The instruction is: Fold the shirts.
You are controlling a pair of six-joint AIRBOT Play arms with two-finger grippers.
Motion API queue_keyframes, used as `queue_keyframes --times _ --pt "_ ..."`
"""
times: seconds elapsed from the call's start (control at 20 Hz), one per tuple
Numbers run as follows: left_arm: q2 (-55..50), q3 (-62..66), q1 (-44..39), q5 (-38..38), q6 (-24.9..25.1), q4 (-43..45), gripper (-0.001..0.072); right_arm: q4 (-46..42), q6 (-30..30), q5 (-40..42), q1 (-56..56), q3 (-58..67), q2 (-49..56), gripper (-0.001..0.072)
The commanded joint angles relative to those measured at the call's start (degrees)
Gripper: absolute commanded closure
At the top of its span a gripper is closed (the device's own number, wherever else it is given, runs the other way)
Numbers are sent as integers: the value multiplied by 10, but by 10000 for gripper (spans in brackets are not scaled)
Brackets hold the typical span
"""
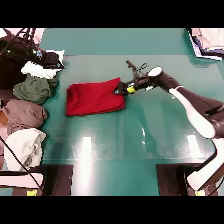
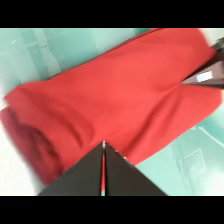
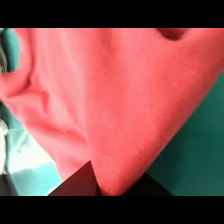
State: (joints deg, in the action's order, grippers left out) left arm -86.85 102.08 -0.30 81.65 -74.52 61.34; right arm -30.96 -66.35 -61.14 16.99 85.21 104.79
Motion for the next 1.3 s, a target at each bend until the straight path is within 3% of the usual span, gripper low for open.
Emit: queue_keyframes --times 0.0,0.4,0.65,0.8,1.05,1.1,1.15,1.2,1.25 --pt "0 0 0 0 0 0 680 -75 4 8 -65 -62 -103 690" --pt "0 0 -10 -2 -5 0 681 -98 2 82 -476 -318 -370 690" --pt "0 0 -43 -28 -7 0 681 -99 -2 112 -727 -416 -464 691" --pt "0 0 -61 -43 -7 0 681 -135 -8 108 -797 -446 -477 691" --pt "0 0 -64 -42 -5 0 680 -248 -38 57 -812 -448 -477 687" --pt "0 0 -64 -42 -5 0 681 -282 -38 45 -812 -447 -477 645" --pt "0 0 -64 -41 -5 0 680 -334 -38 31 -812 -443 -476 410" --pt "0 0 -64 -41 -5 0 681 -389 -41 22 -812 -437 -476 239" --pt "0 0 -64 -40 -5 0 680 -444 -69 10 -812 -426 -476 191"
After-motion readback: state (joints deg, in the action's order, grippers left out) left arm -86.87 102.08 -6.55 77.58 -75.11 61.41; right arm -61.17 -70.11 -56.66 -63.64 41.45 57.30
